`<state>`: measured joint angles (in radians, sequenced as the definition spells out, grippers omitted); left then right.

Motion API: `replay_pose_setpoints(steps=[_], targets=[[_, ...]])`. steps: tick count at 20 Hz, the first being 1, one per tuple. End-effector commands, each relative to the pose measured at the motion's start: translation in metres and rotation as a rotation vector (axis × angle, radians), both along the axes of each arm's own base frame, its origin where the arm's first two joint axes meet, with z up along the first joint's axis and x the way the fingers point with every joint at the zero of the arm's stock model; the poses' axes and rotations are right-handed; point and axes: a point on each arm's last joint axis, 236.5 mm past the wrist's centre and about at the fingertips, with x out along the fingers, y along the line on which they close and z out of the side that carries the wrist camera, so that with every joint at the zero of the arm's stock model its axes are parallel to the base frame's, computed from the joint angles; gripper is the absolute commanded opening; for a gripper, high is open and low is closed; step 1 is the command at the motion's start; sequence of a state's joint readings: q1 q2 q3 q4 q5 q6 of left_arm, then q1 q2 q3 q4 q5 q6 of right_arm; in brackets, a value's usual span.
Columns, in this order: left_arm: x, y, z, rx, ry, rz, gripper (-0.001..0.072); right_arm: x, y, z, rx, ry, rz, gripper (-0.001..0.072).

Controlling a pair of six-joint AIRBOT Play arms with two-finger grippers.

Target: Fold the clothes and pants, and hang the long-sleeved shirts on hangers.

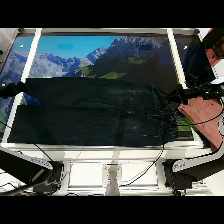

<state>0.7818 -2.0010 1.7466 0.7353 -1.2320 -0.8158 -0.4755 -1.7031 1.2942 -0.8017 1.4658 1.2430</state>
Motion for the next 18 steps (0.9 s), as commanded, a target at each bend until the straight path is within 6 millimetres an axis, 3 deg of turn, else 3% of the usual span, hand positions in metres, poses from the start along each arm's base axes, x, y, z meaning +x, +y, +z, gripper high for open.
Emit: replay_pose_setpoints(steps=[1,7,9,10,12,13,15,16,18], targets=[[0.023,-0.009,0.053,-0.118,-0.123,0.069,0.0019,0.003,0.002,0.003,0.015,-0.009,-0.008,0.0201],[0.030,-0.017,0.163,-0.152,-0.185,0.108,0.0018,0.024,-0.009,0.019,-0.030,-0.084,-0.020,0.0203],[0.029,-0.019,0.190,-0.140,-0.213,0.113,0.0018,0.029,-0.014,0.022,-0.051,-0.102,-0.023,0.0222],[0.026,-0.022,0.193,-0.151,-0.200,0.115,0.0018,0.033,-0.017,0.021,-0.067,-0.112,-0.033,0.0221],[0.007,-0.018,0.170,-0.089,-0.084,0.099,0.0018,0.035,-0.026,0.014,-0.116,-0.115,-0.041,0.0231],[-0.010,-0.008,0.144,-0.019,0.042,0.117,0.0018,0.033,-0.032,0.009,-0.149,-0.105,-0.041,0.0335],[-0.045,0.027,0.102,0.150,0.263,0.189,0.0018,0.028,-0.043,-0.001,-0.208,-0.075,-0.037,0.0360],[-0.059,0.040,0.088,0.220,0.340,0.207,0.0019,0.024,-0.049,-0.005,-0.239,-0.062,-0.024,0.0425],[-0.068,0.045,0.074,0.259,0.400,0.201,0.0019,0.020,-0.063,-0.015,-0.310,-0.050,-0.012,0.0472]])
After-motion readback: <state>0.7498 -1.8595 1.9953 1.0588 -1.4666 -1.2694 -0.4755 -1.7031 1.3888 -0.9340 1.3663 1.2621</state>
